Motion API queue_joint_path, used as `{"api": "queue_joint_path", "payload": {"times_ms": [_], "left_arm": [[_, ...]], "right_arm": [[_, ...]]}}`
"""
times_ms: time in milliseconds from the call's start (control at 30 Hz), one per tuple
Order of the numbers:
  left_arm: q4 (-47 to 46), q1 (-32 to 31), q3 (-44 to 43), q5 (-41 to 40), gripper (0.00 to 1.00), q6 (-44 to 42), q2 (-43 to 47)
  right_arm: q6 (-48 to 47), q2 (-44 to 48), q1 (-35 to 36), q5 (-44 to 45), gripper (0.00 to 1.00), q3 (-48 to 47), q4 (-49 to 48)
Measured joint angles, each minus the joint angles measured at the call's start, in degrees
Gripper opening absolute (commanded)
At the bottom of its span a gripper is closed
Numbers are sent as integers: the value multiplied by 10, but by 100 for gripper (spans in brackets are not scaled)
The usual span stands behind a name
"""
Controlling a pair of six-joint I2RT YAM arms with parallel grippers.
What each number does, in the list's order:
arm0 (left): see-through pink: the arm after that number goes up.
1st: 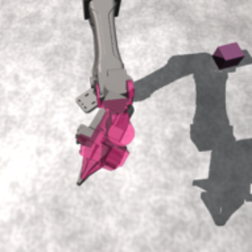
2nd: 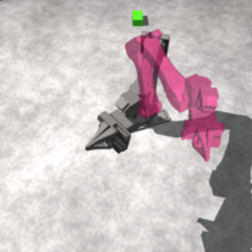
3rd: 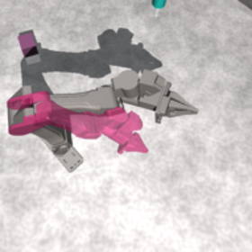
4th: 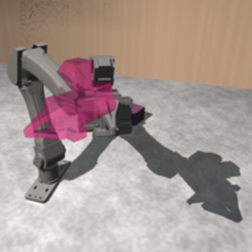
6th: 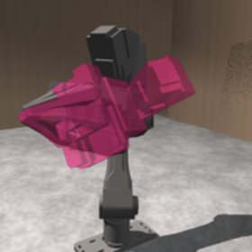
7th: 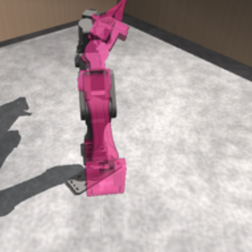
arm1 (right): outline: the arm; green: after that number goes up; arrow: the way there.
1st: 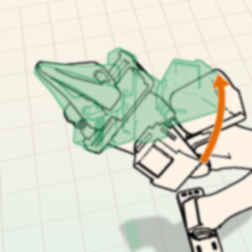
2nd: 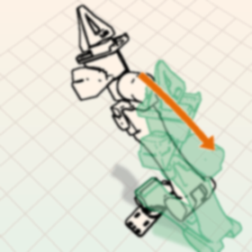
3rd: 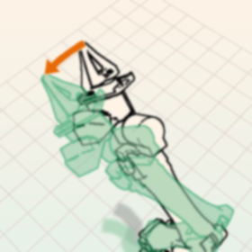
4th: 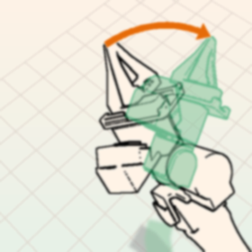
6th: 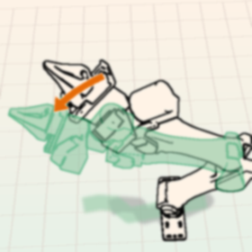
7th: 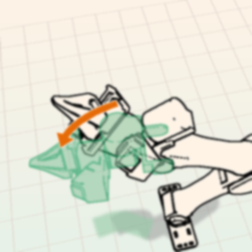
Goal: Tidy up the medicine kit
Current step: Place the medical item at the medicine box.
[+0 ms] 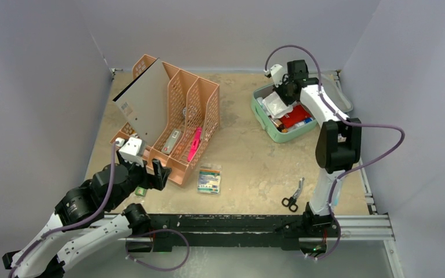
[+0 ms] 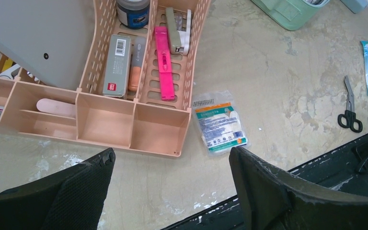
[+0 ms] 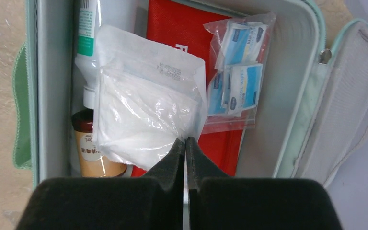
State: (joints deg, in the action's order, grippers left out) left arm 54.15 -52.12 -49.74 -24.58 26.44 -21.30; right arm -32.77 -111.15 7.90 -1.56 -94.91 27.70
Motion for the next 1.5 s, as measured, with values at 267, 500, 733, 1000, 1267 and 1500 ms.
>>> {"api": "queue_joint_path", "payload": {"times_ms": [267, 500, 733, 1000, 1267, 1500], "left_arm": [[5, 0, 0, -8, 87, 3, -3], [9, 0, 0, -12, 87, 9, -3], [9, 0, 0, -13, 87, 10, -5], [9, 0, 0, -14, 87, 10, -5], [9, 0, 0, -14, 87, 10, -12], [9, 0, 0, -14, 87, 10, -12]], "right_arm": [[-52, -48, 0, -7, 0, -20, -11], [-78, -77, -1, 5, 0, -43, -21], [-78, -81, -8, 6, 0, -49, -26], [-57, -87, -16, 8, 0, -74, -29], [-36, -108, -17, 5, 14, -87, -30], [-13, -118, -17, 5, 36, -105, -20]]}}
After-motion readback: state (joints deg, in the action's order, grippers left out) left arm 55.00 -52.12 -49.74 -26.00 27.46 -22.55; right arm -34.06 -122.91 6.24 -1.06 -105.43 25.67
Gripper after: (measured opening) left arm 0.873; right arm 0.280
